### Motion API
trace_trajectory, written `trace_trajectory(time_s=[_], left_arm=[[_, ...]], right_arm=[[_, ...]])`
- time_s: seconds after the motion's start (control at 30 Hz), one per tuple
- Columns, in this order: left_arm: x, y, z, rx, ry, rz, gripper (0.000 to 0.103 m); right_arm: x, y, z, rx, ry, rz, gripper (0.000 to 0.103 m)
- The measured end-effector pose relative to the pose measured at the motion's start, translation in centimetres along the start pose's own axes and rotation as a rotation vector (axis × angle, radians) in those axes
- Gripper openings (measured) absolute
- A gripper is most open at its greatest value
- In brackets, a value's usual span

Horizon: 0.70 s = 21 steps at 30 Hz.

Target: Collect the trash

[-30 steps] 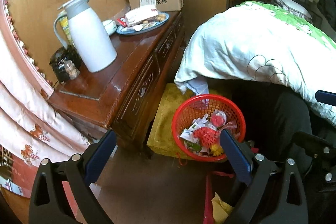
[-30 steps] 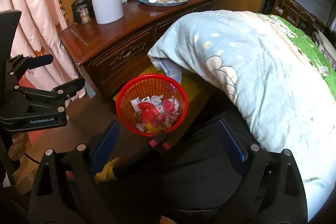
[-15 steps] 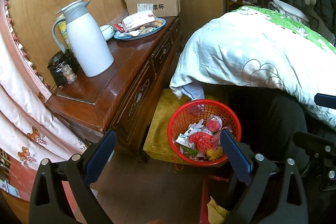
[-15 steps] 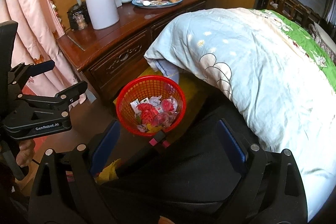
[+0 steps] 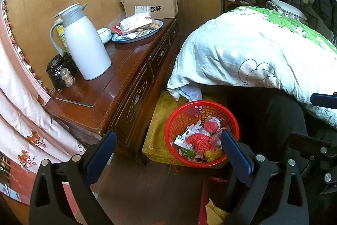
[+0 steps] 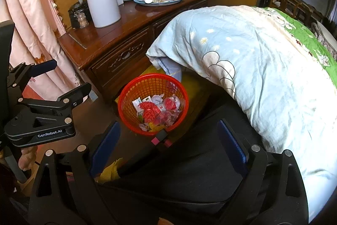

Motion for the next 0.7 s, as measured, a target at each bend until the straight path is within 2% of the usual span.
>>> trace_trajectory(time_s=[0.7], left_arm=[[-0.19, -0.16, -0.35, 0.006, -0.004, -0.005, 0.097]], right_arm=[[-0.03, -0.11, -0.08, 0.005, -0.003, 0.003, 0.089]])
Point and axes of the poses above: each gripper's, at about its wrist camera, not at the fingertips, and x roughly the way its jaws point, z to its left, y to its underside, the point moved 3 cm from there along x, roughly the way its jaws point, and after that the axes turned 8 degrees about -z, right-handed, at the moved point
